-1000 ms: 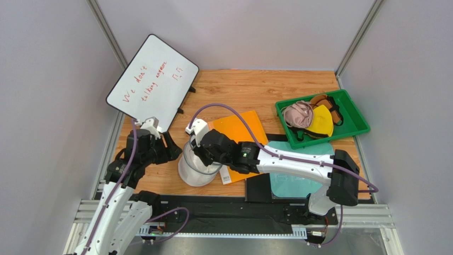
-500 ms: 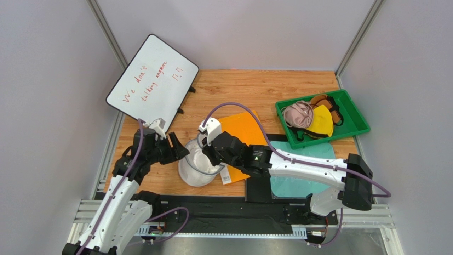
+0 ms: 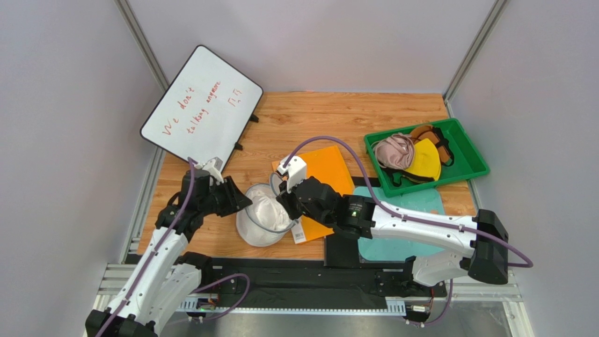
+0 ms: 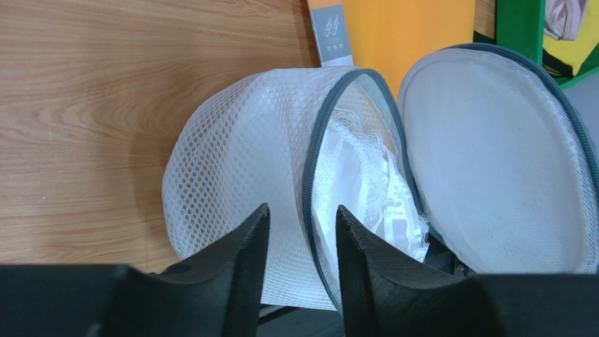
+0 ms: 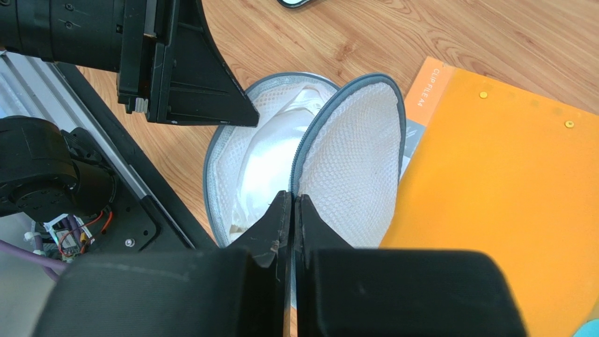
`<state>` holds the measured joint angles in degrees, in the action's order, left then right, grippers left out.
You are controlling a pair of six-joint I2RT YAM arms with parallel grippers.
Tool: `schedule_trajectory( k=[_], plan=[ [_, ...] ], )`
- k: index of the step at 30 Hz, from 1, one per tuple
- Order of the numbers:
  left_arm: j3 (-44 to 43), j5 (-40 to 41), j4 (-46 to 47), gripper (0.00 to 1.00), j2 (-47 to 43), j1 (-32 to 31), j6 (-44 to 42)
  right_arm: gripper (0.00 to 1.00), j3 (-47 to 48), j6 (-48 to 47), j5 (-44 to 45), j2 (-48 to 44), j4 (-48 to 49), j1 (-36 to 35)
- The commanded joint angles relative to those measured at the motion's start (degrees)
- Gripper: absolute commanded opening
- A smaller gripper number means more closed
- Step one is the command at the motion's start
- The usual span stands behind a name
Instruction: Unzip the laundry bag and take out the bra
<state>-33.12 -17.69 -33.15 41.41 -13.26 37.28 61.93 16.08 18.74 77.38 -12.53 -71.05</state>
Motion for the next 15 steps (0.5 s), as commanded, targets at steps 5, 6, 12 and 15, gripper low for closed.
schedule_trajectory(
  k=[5,6,12,15],
  plan=[
    [1.0,-2.0,3.7,0.24,0.7,0.2,1.4,0.00,-5.4,4.0,6.5,-7.4,3.0,1.5],
    [0.8,-1.9,3.5,0.20,0.8,0.2,1.5,0.00,-6.0,4.6,8.4,-8.0,2.3,1.7],
    [-0.6,-2.3,2.8,0.00,1.8,0.2,1.4,0.01,-9.6,11.2,16.6,-13.2,-4.7,3.5],
    [-0.9,-1.7,2.3,0.00,1.5,0.2,1.3,0.06,-12.8,15.2,17.9,-16.2,-7.3,5.3]
  ],
)
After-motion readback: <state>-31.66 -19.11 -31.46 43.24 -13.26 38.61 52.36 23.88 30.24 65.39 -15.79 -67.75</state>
